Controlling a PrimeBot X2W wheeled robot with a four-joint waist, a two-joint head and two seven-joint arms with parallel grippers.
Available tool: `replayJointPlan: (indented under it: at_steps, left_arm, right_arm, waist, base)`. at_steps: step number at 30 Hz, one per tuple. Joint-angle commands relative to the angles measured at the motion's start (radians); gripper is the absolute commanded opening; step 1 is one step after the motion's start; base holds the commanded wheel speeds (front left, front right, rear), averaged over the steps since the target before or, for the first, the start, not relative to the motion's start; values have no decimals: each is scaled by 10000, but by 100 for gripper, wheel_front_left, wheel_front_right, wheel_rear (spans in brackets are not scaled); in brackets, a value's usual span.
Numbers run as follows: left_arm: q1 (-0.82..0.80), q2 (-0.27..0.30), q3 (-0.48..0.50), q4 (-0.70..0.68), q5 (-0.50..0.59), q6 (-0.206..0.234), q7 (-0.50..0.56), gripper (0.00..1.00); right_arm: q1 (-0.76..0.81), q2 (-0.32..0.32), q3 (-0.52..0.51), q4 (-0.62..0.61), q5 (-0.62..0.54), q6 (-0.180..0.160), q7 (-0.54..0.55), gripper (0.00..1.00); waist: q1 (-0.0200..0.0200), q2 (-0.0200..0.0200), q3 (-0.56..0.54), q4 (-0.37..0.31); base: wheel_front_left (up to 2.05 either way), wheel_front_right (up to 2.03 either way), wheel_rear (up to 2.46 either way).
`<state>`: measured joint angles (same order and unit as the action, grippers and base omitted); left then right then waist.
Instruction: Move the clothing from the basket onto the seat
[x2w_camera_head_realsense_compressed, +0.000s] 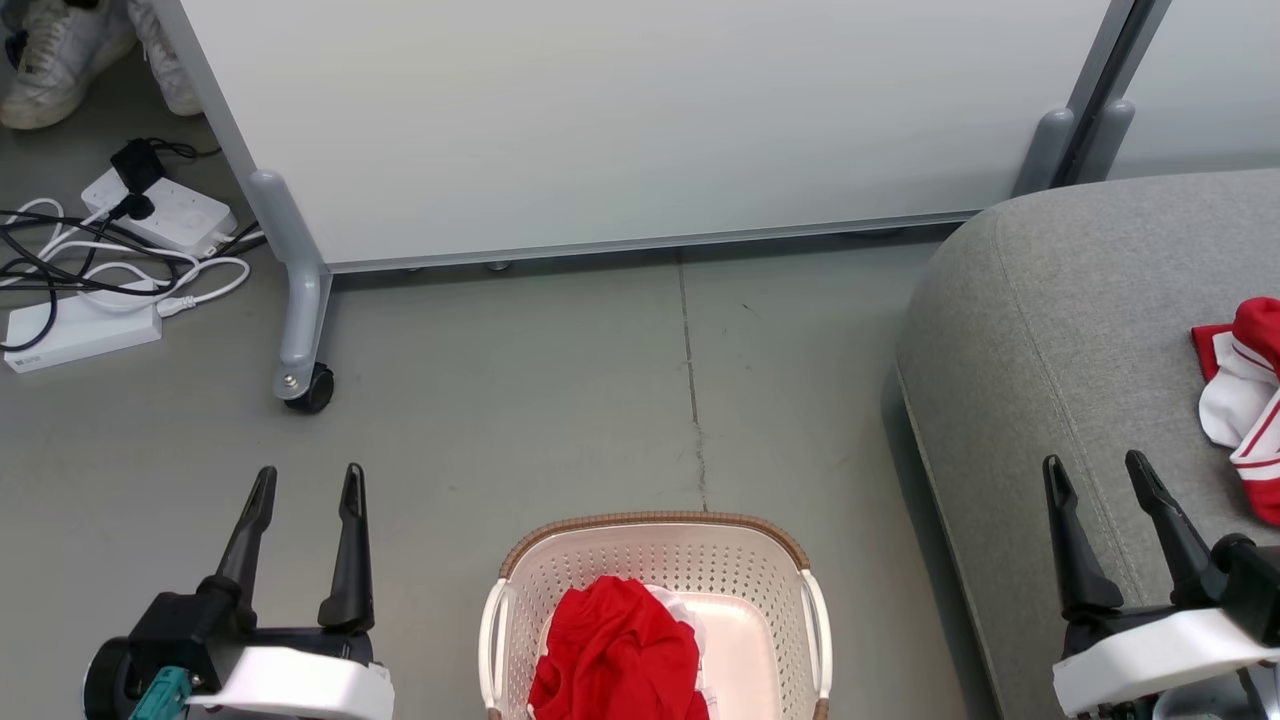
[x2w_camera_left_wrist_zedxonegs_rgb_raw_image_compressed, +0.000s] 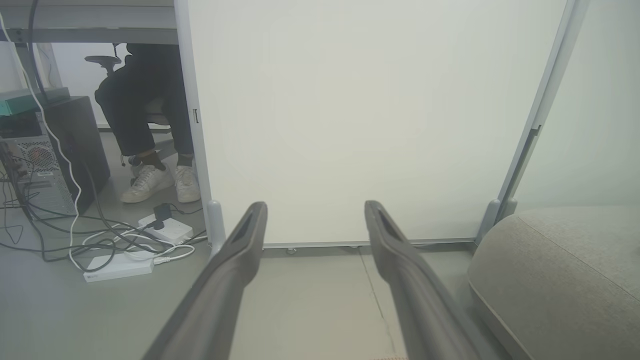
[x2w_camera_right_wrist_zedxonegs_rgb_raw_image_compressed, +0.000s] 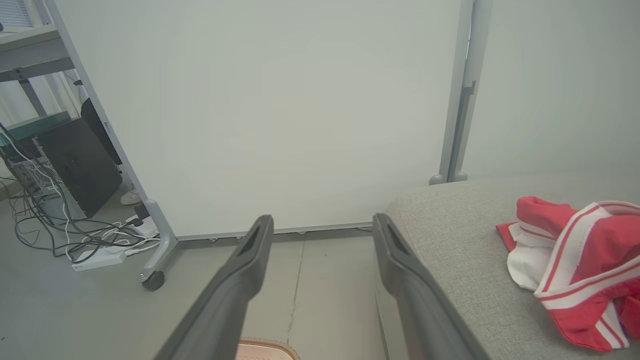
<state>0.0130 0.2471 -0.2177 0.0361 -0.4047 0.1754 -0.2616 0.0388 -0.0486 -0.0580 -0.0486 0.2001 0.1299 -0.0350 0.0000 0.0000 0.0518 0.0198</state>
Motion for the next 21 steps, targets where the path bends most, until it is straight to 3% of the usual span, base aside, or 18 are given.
replayJointPlan:
  at_steps: [1, 21]
  left_arm:
    - [74, 33, -10, 34, 67, -53, -29, 100]
    - [280, 78, -244, 530, 59, 16, 35, 100]
  right_arm:
    - [121, -45, -18, -49, 22, 16, 36, 100]
    - [396, -45, 363, -226, 161, 16, 262, 100]
  waist:
    - [0, 0, -34, -2]
    - [0, 0, -337, -9]
  base:
    - [0, 0, 0]
    - [0, 0, 0]
